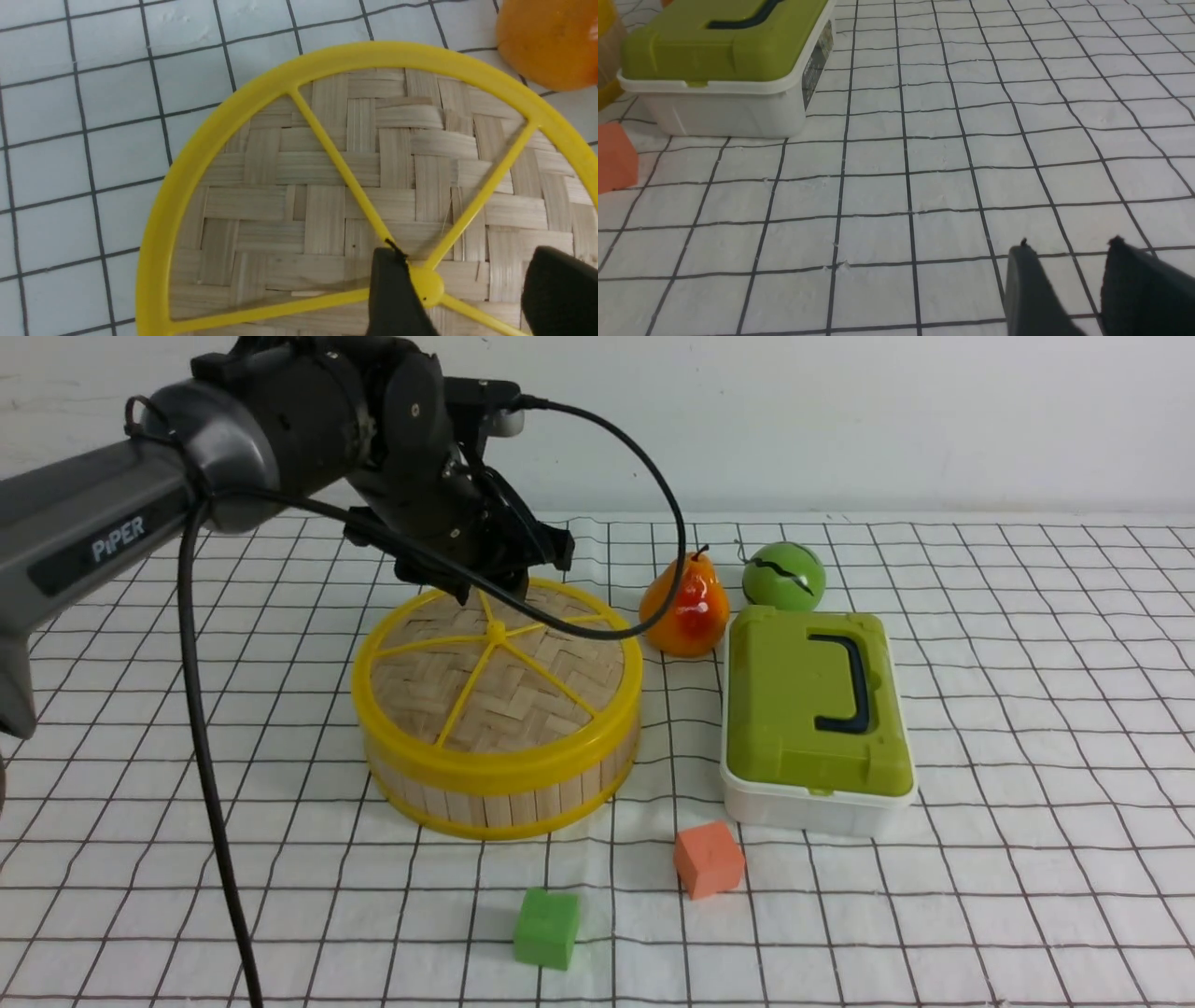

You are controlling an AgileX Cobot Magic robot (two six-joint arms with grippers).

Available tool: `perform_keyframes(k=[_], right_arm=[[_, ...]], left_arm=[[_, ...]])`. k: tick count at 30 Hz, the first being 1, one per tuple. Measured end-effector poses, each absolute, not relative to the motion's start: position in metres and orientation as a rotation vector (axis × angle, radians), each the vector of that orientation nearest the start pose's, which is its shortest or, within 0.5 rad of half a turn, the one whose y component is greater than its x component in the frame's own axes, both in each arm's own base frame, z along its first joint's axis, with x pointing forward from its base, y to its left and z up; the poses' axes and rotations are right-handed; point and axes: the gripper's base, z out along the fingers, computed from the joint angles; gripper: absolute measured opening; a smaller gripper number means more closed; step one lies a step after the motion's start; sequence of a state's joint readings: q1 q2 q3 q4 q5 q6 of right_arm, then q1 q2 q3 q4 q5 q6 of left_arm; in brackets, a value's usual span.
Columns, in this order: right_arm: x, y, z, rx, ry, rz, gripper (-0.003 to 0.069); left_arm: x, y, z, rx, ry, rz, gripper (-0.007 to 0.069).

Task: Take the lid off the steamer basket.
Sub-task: Use the left arm to lift the lid of the steamer, then use the left arm to place the steamer lid on the table

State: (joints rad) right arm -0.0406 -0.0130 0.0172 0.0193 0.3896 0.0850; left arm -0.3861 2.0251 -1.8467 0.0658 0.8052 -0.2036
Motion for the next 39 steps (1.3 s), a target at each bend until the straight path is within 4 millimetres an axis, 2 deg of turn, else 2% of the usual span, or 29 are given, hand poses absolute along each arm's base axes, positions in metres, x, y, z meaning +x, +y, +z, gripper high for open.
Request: perform_keyframes(k=[5,8,9,13,16,20,23,27,28,29,30,31,33,34,37,38,39], right_arm=[[0.052,-0.001,0.173,0.129,1.873,0.050,0.0239],[0.052,-0.001,0.173,0.129,1.873,0.050,0.0239],[0.052,-0.001,0.173,0.129,1.873,0.050,0.0239],[0.052,-0.001,0.173,0.129,1.873,0.050,0.0239],[0.052,-0.001,0.173,0.129,1.873,0.050,0.0239],[0.052,-0.001,0.173,0.129,1.873,0.050,0.0239],[0.052,-0.001,0.173,0.129,1.873,0.050,0.0239],[0.052,-0.001,0.173,0.129,1.873,0.050,0.0239],[0.052,-0.001,0.173,0.129,1.873,0.050,0.0239],[0.052,-0.001,0.173,0.129,1.873,0.050,0.0239],[0.052,-0.001,0.173,0.129,1.873,0.050,0.0239],[0.052,-0.001,0.173,0.129,1.873,0.050,0.0239],[0.052,-0.001,0.173,0.129,1.873,0.050,0.0239],[0.052,-0.001,0.173,0.129,1.873,0.050,0.0239],[0.052,-0.001,0.173,0.129,1.873,0.050,0.0239],[0.052,-0.001,0.173,0.129,1.873,0.050,0.0239],[0.052,-0.001,0.173,0.129,1.873,0.050,0.0239]], left_arm=[[0.438,-0.175,0.275,0.266,2.483,-0.173,0.0338],[0.442,-0.176,0.263,0.269,2.507,-0.165,0.0293],[0.443,-0.176,0.260,0.270,2.513,-0.163,0.0272],[0.443,-0.176,0.258,0.273,2.515,-0.158,0.0105],[0.444,-0.176,0.259,0.274,2.512,-0.155,0.0104],[0.443,-0.175,0.269,0.276,2.505,-0.147,0.0104],[0.435,-0.167,0.300,0.288,2.447,-0.101,0.0104],[0.419,-0.131,0.362,0.228,2.301,-0.013,0.0104],[0.414,-0.112,0.380,0.179,2.266,0.012,0.0104],[0.414,-0.108,0.382,0.170,2.262,0.015,0.0104],[0.409,-0.081,0.395,0.101,2.244,0.058,0.0104],[0.409,-0.074,0.398,0.084,2.241,0.069,0.0104],[0.410,-0.033,0.389,-0.030,2.289,0.131,0.0104],[0.412,-0.022,0.380,-0.060,2.316,0.147,0.0104],[0.420,0.007,0.336,-0.143,2.417,0.166,0.0104],[0.422,0.010,0.331,-0.153,2.428,0.168,0.0104],[0.428,0.018,0.300,-0.202,2.480,0.155,0.0104]])
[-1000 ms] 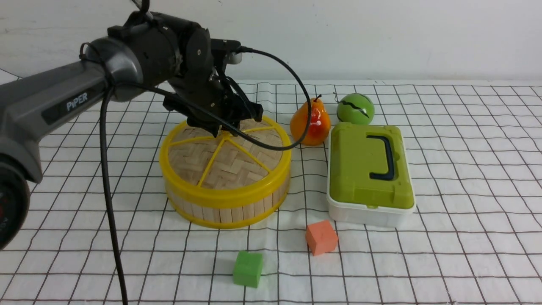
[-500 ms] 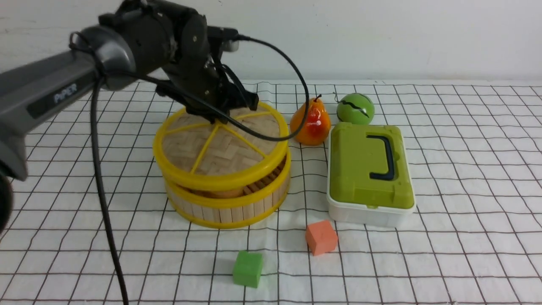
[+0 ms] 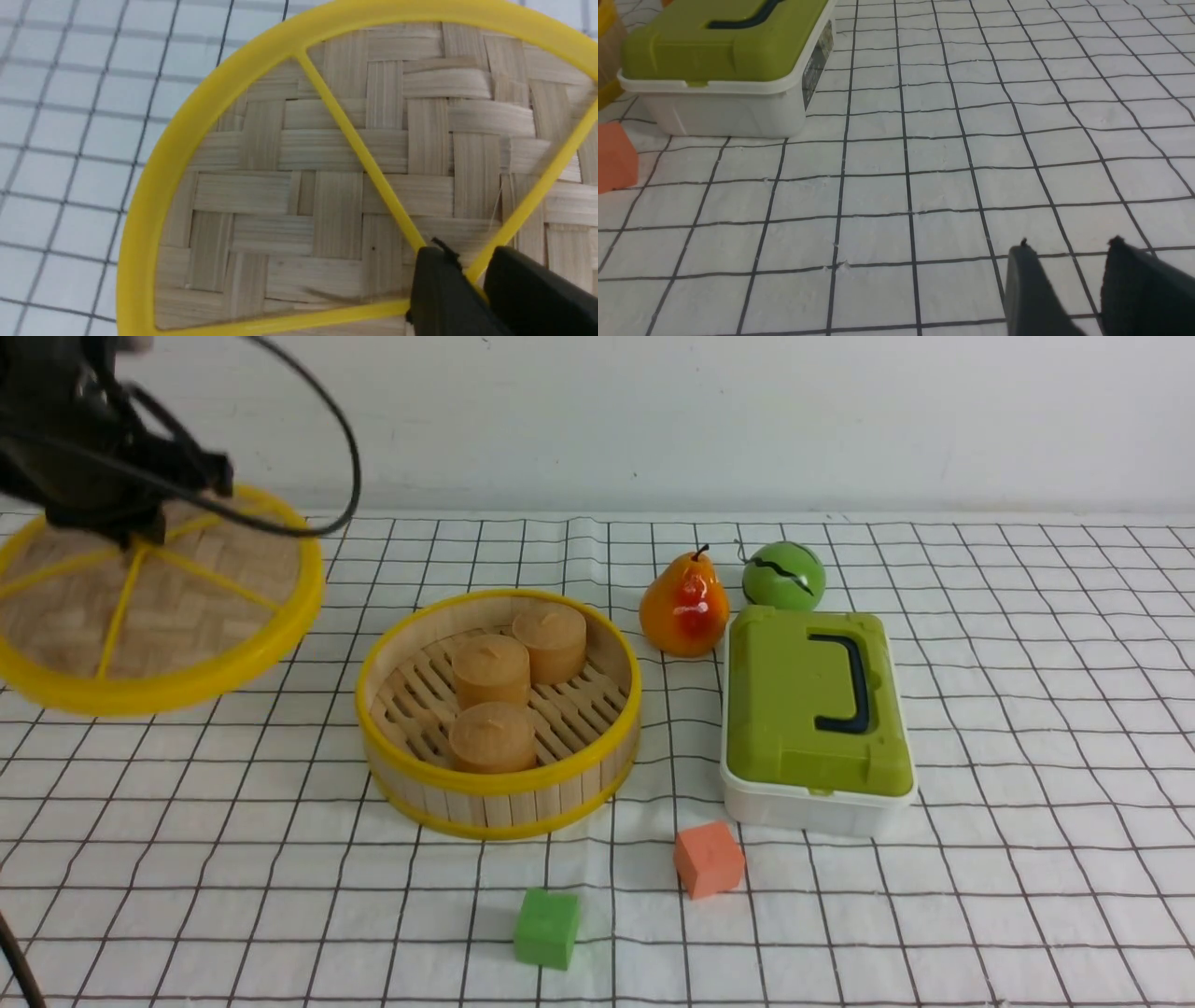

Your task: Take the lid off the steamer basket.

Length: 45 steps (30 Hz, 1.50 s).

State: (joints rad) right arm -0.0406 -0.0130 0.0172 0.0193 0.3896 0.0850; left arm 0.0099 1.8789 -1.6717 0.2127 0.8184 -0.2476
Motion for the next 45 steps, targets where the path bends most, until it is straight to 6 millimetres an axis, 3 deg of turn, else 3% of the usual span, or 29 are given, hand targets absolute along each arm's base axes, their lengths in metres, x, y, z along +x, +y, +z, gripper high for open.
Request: perform_keyframes(k=[5,9,13,18,22,25,27,29,31,32,33,35,42,43,45], right_arm=[[0.052,-0.001,0.173,0.129,1.873,0.050,0.0239],[0.052,-0.001,0.173,0.129,1.873,0.050,0.0239],[0.052,-0.001,0.173,0.129,1.873,0.050,0.0239],[0.052,-0.001,0.173,0.129,1.873,0.050,0.0239],[0.052,-0.001,0.173,0.129,1.873,0.050,0.0239],[0.052,-0.001,0.173,0.129,1.873,0.050,0.0239],[0.052,-0.001,0.173,0.129,1.873,0.050,0.0239],[0.052,-0.001,0.173,0.129,1.873,0.050,0.0239],[0.052,-0.001,0.173,0.129,1.873,0.050,0.0239],[0.052,-0.001,0.173,0.129,1.873,0.050,0.0239],[0.052,-0.001,0.173,0.129,1.873,0.050,0.0239],[0.052,-0.001,0.173,0.129,1.873,0.050,0.0239],[0.052,-0.001,0.173,0.129,1.873,0.050,0.0239],[0.052,-0.001,0.173,0.129,1.873,0.050,0.0239],[0.052,-0.001,0.173,0.129,1.873,0.050,0.0239]], left_arm=[[0.442,0.022,0.246,-0.301,2.571,0.132,0.0104],[0.449,0.022,0.231,-0.309,2.579,0.126,0.0104],[0.451,0.022,0.224,-0.310,2.589,0.127,0.0165],[0.448,0.022,0.238,-0.318,2.582,0.128,0.0280],[0.429,0.020,0.292,-0.296,2.498,0.098,0.0229],[0.396,0.015,0.360,-0.261,2.349,0.027,0.0124],[0.357,0.010,0.414,-0.227,2.202,-0.042,0.0033],[0.317,0.004,0.452,-0.185,2.060,-0.113,-0.0013],[0.284,0.001,0.473,-0.142,1.948,-0.136,-0.0013],[0.261,-0.001,0.476,-0.118,1.894,-0.150,-0.0013],[0.257,-0.001,0.476,-0.114,1.884,-0.151,-0.0013],[0.214,-0.002,0.473,-0.069,1.784,-0.133,-0.0013],[0.130,-0.003,0.401,0.059,1.740,-0.013,-0.0013],[0.127,-0.003,0.402,0.059,1.729,-0.013,-0.0013],[0.098,-0.004,0.381,0.080,1.696,0.003,-0.0013]])
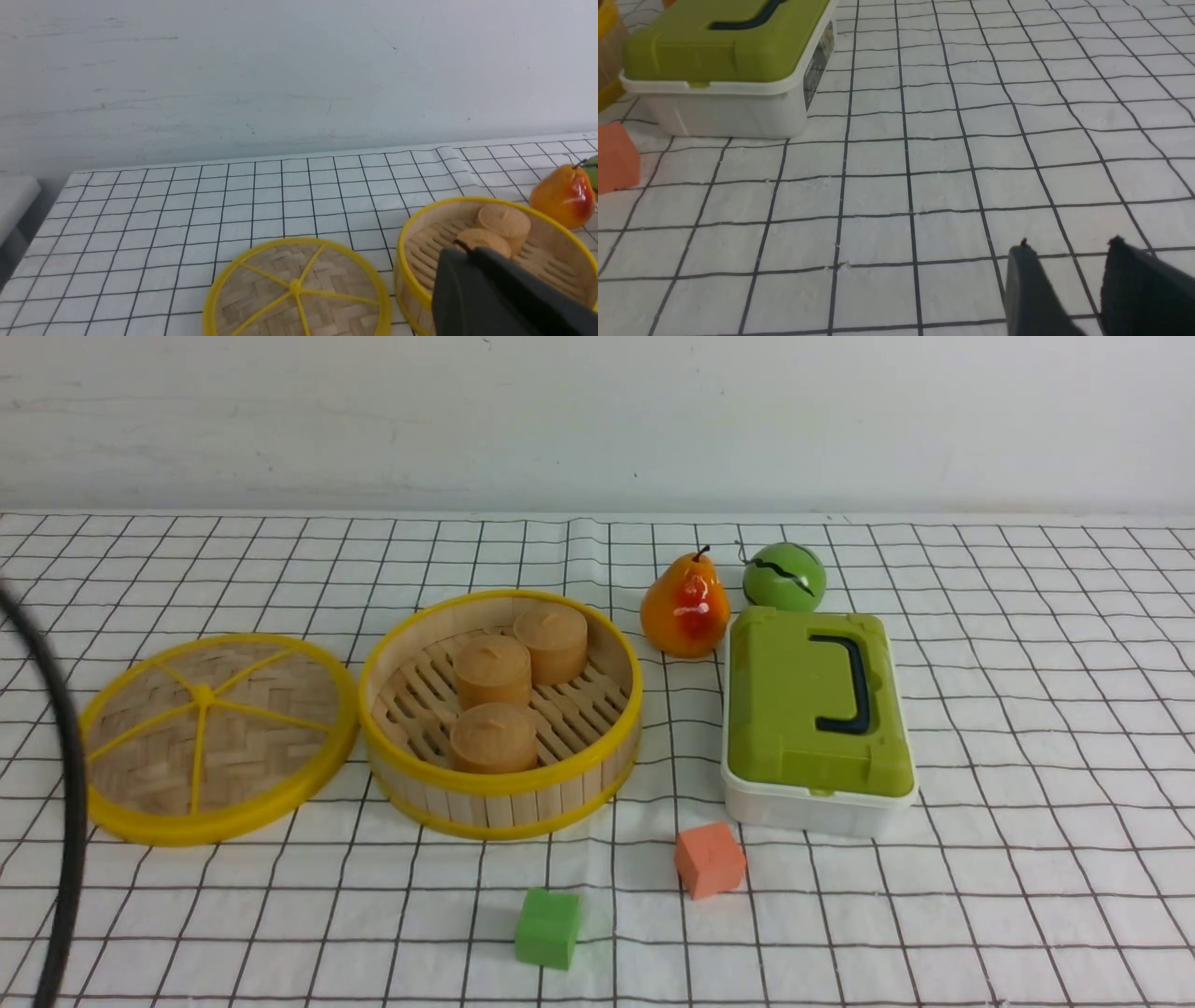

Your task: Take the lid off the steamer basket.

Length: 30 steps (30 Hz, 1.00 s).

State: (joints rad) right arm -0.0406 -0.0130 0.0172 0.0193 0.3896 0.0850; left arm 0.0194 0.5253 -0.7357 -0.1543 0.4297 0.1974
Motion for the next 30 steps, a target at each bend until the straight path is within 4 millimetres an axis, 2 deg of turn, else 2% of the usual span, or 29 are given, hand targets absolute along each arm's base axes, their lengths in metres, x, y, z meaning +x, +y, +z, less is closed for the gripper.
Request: perform_keyframes(k=[5,8,13,22,25,29,30], right_arm=[[0.052,-0.001,0.173,0.129,1.873,0.050,0.0239],[0.052,-0.001,0.173,0.129,1.873,0.050,0.0239],[0.052,-0.001,0.173,0.129,1.873,0.050,0.0239],[0.052,-0.001,0.173,0.129,1.873,0.050,0.0239],[0.052,-0.001,0.173,0.129,1.873,0.050,0.0239],[0.052,-0.001,0.173,0.129,1.873,0.050,0.0239],[0.052,-0.001,0.173,0.129,1.873,0.050,0.0239]], left_arm=[[0.062,-0.004,0.340,0.105,1.631,0.033,-0.0013],[0.055,-0.005,0.312,0.085,1.624,0.002,-0.0013],[0.057,-0.006,0.286,0.059,1.661,-0.042,-0.0013],[0.051,-0.012,0.276,0.127,1.680,-0.115,-0.0013],[0.048,-0.011,0.259,0.131,1.612,-0.142,-0.0013],[0.051,-0.006,0.231,-0.001,1.553,-0.179,-0.0013],[0.053,-0.005,0.219,-0.029,1.569,-0.182,-0.0013]])
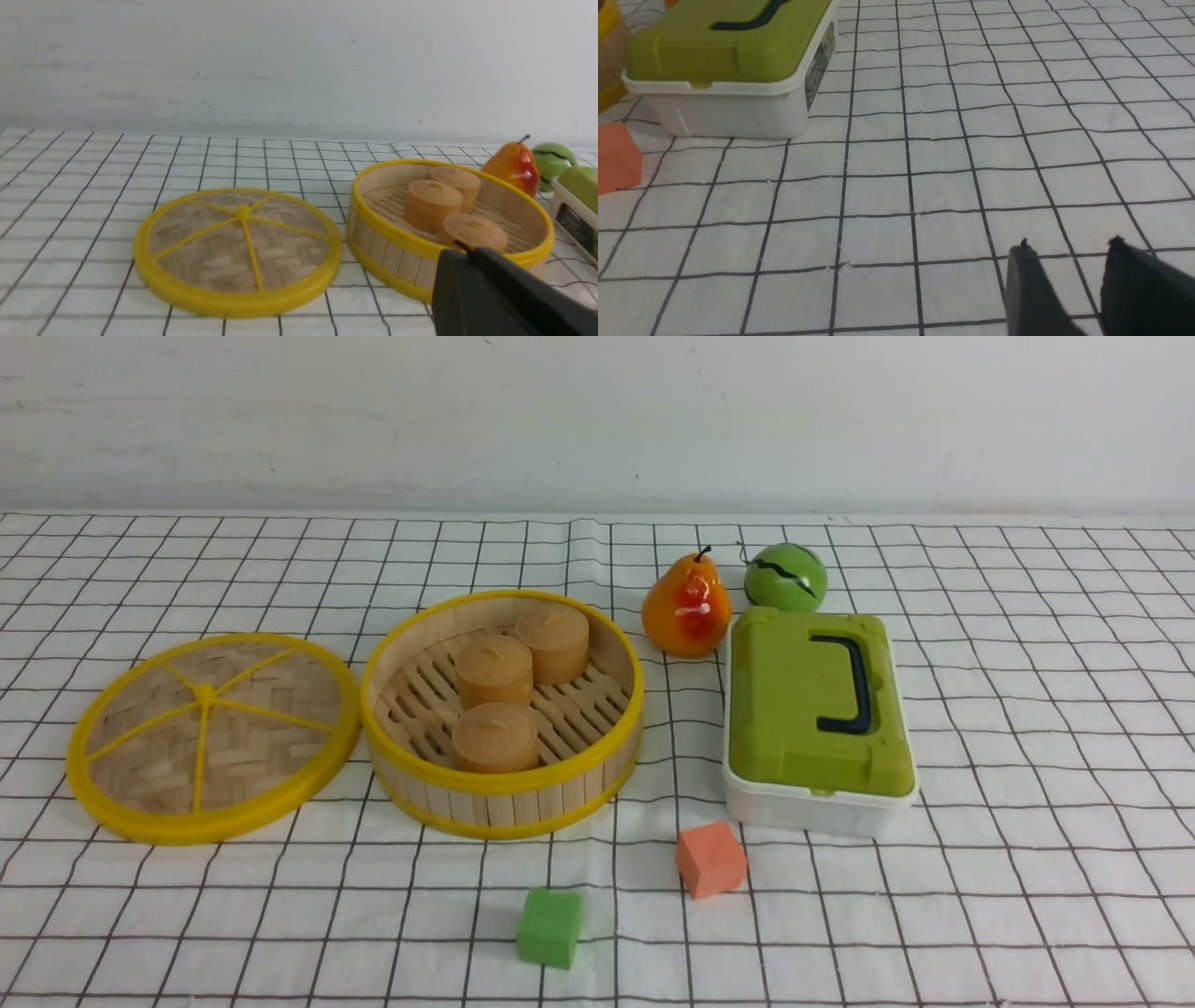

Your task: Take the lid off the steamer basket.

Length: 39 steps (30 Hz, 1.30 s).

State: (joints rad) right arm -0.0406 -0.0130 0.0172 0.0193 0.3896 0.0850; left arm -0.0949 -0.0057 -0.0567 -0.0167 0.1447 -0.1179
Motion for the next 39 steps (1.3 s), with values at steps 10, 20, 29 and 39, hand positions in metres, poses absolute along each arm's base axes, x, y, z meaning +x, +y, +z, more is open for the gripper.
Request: perform_keyframes(k=[10,20,29,39], right_arm=[[0.052,-0.001,0.173,0.129,1.873,0.050,0.0239],[0.052,-0.001,0.173,0.129,1.873,0.050,0.0239],[0.052,-0.001,0.173,0.129,1.873,0.050,0.0239],[0.052,-0.001,0.173,0.129,1.873,0.050,0.0239]], left_arm=[[0.053,-0.004,0.172,-0.132,1.854,-0.199,-0.0013],[0.052,-0.006,0.170,-0.066,1.887,-0.181,-0.0013],[0.052,-0.007,0.170,-0.070,1.887,-0.187,-0.0013],[0.052,-0.007,0.170,-0.070,1.887,-0.187,-0.0013]])
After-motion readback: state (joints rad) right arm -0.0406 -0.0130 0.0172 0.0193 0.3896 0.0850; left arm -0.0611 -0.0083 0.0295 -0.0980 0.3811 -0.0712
